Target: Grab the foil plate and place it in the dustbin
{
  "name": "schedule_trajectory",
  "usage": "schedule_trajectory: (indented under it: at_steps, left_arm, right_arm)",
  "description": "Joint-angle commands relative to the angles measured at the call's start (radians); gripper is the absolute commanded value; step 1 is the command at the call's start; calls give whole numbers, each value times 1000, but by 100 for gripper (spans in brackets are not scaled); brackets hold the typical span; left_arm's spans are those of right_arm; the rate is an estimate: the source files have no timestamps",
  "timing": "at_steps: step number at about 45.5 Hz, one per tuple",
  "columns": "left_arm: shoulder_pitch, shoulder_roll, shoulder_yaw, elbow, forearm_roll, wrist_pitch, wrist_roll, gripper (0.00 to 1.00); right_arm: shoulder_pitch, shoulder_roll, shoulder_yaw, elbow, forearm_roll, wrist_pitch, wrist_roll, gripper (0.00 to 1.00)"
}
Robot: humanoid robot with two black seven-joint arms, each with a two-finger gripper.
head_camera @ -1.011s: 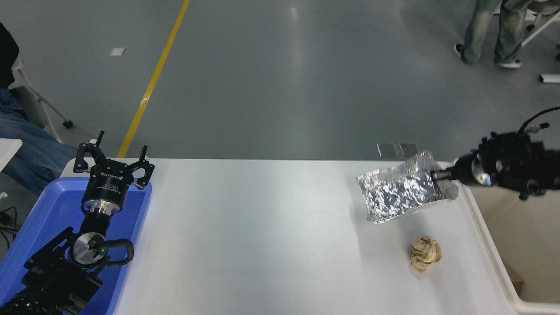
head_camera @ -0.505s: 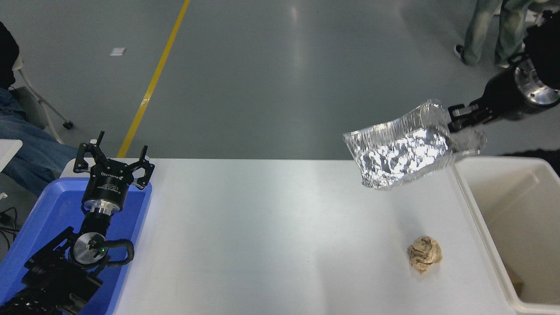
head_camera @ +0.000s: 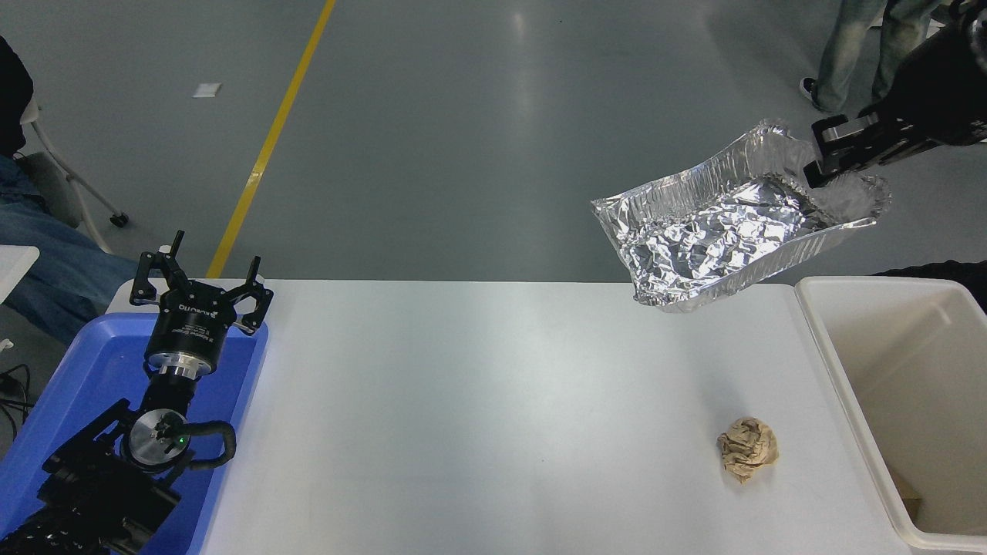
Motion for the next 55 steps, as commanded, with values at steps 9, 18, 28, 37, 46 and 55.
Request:
schedule_trajectory:
  at_steps: [9,18,28,37,46,55]
  left_arm:
    - [0,1,0,0,0,0,0,100]
    - [0,1,0,0,0,0,-2,100]
    - [0,1,0,0,0,0,-2,100]
    - [0,1,0,0,0,0,-2,100]
    - [0,1,-2,1,0,3,-2,100]
    - [0,1,-2,1,0,2,-2,100]
  right_arm:
    - [-350,-287,-18,-389,-132,-45,31,0]
    - [-704,-371,106,-578,-115,-211,50,0]
    - [-1252,-309,514,-769,0,-321,34,0]
    - [-1605,-111,759,-1062,60,-390,34,0]
    - [-1711,-17,792,-1098,98,-522,-32,0]
    - [-1734,-6,803,-1096,135,-545,-53,100]
